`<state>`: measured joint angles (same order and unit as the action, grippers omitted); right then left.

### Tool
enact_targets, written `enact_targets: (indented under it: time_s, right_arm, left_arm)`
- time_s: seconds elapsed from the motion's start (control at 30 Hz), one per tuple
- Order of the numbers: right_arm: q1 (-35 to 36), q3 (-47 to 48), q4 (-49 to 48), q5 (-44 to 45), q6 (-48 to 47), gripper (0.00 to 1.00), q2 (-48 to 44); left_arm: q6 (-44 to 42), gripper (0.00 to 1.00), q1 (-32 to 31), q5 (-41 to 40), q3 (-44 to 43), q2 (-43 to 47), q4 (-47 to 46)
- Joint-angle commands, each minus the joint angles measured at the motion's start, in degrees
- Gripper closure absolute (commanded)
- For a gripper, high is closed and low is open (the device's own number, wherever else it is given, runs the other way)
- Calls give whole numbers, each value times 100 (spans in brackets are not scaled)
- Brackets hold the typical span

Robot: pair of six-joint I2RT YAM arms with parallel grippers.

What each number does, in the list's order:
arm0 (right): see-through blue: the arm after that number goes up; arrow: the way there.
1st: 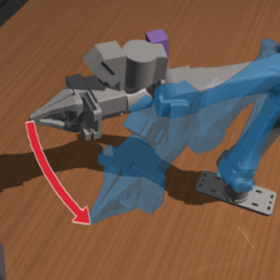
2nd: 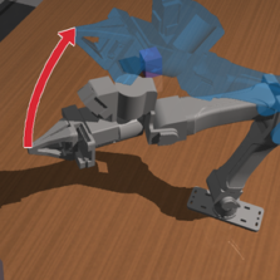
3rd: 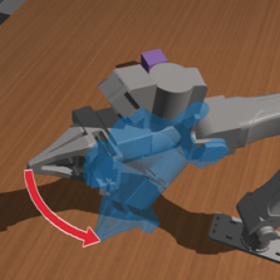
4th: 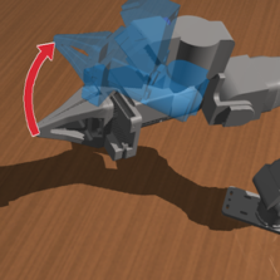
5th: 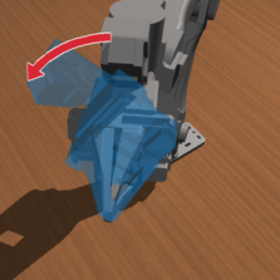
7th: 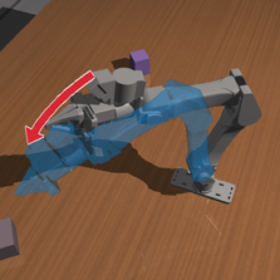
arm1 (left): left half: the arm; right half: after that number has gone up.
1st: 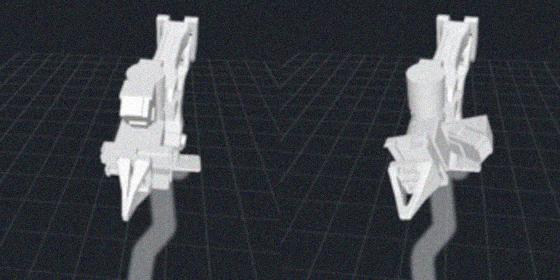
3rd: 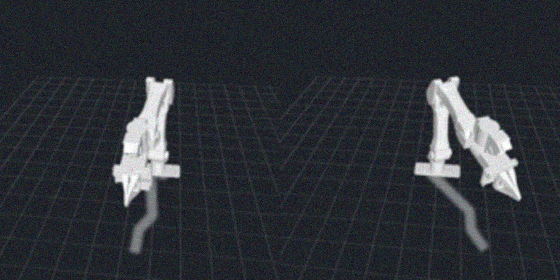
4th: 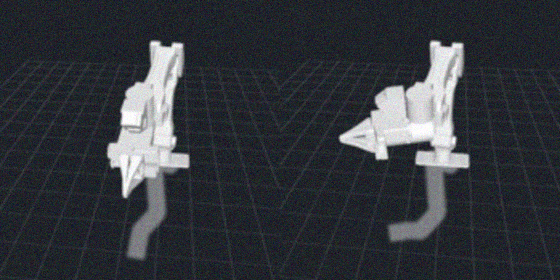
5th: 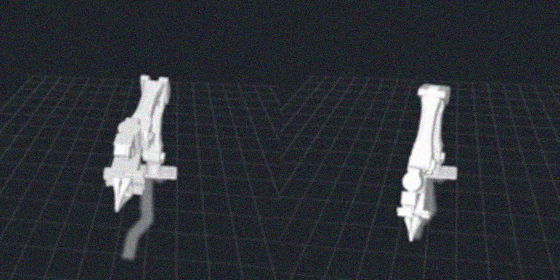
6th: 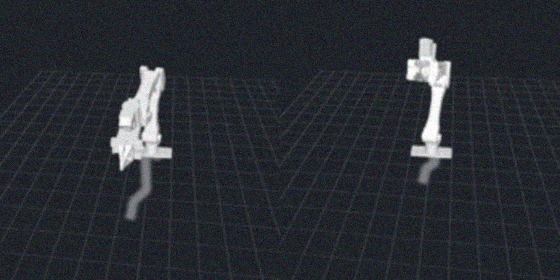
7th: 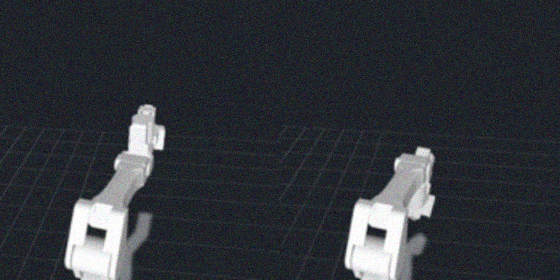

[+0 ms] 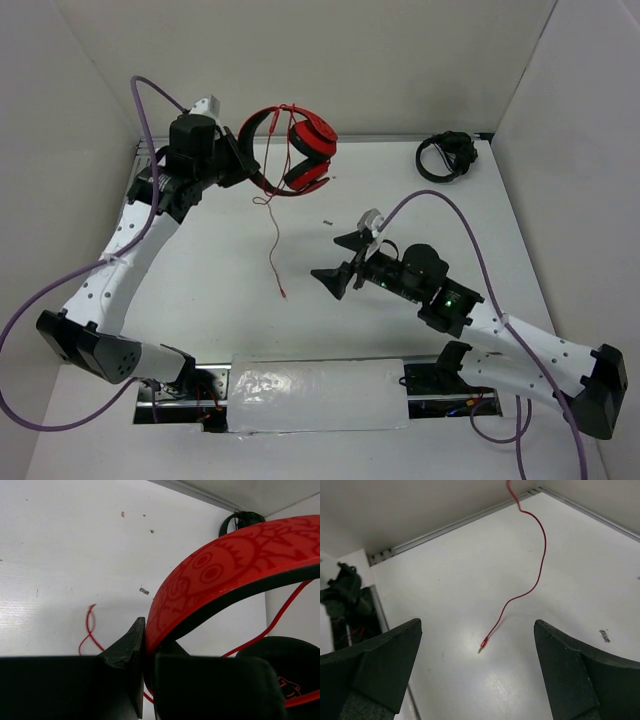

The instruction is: Wrap the headphones

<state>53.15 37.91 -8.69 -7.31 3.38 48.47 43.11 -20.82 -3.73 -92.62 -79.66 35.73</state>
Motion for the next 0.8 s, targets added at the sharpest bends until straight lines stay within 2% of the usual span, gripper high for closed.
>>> enact_targets:
  time_s: [0.0, 0.13, 0.33, 0.47, 0.6, 0.73, 0.77]
  right_arm:
    - [-321, -485, -835, 399, 243, 0, 189]
    - [-507, -996, -2011, 142, 137, 0, 680]
    - [-595, -567, -2208, 63, 146, 0, 2225]
    - [-639, -364, -2409, 694, 715, 0, 2913]
    - [-656, -302, -3059, 898, 1332, 1, 3458]
    - [-630, 5, -3455, 398, 1577, 16, 3818]
    - [-630, 23, -3830, 206, 1718, 18, 3985]
  left_arm:
    - [-75, 100, 16, 468, -397, 416, -619]
    - [-136, 100, 8, 732, -503, 547, -654]
    - [-154, 100, 8, 996, -503, 697, -742]
    - [-154, 100, 25, 1128, -590, 723, -734]
    - [-163, 100, 16, 1260, -652, 793, -751]
    - [-137, 100, 34, 1401, -722, 803, -725]
    - [-119, 100, 34, 1401, -801, 794, -716]
